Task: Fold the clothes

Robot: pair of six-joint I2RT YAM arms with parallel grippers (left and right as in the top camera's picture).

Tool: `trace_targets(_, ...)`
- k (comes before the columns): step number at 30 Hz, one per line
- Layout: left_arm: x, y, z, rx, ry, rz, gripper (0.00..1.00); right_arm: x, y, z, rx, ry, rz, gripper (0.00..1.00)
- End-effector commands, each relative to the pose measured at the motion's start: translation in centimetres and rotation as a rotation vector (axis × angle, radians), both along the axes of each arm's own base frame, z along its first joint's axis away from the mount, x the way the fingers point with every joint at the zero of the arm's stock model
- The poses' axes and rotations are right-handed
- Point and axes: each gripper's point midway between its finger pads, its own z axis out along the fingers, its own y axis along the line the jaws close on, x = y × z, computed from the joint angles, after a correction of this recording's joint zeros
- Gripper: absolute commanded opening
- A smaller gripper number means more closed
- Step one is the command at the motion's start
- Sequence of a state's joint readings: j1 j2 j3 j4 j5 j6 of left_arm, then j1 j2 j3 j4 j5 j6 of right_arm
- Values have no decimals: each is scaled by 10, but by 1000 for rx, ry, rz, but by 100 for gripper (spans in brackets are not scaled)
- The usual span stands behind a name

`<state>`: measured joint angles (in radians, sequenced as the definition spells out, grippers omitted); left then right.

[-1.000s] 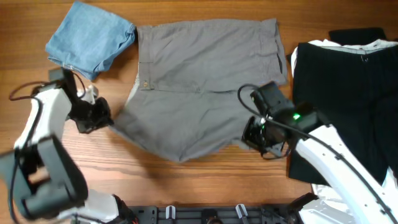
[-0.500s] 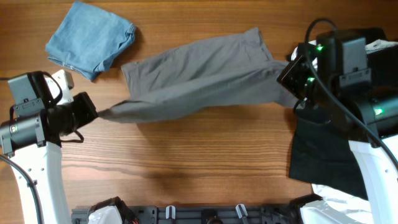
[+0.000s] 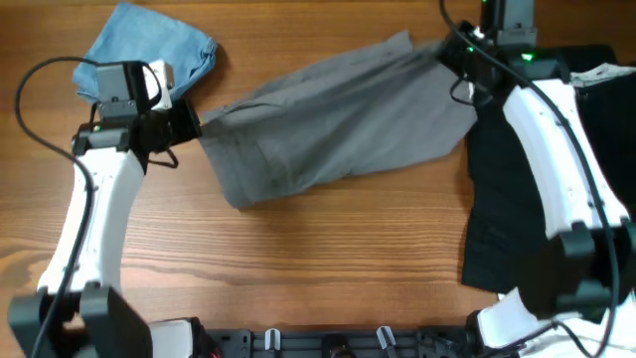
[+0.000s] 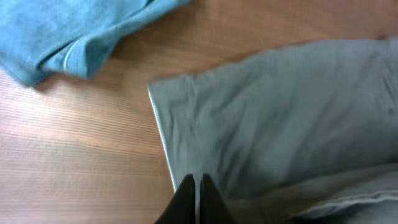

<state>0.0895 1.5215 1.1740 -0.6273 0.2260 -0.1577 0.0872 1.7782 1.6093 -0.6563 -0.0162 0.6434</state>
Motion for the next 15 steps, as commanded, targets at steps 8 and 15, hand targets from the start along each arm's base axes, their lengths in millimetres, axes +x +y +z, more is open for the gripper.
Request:
trace_targets(8,32,-2,-94,-9,148,44,83,81,33,-87,-12,-112,289,76)
trace_targets(15,-24,-18,-110,-54,367,7,84,1,-15,-59,26,112,309,77)
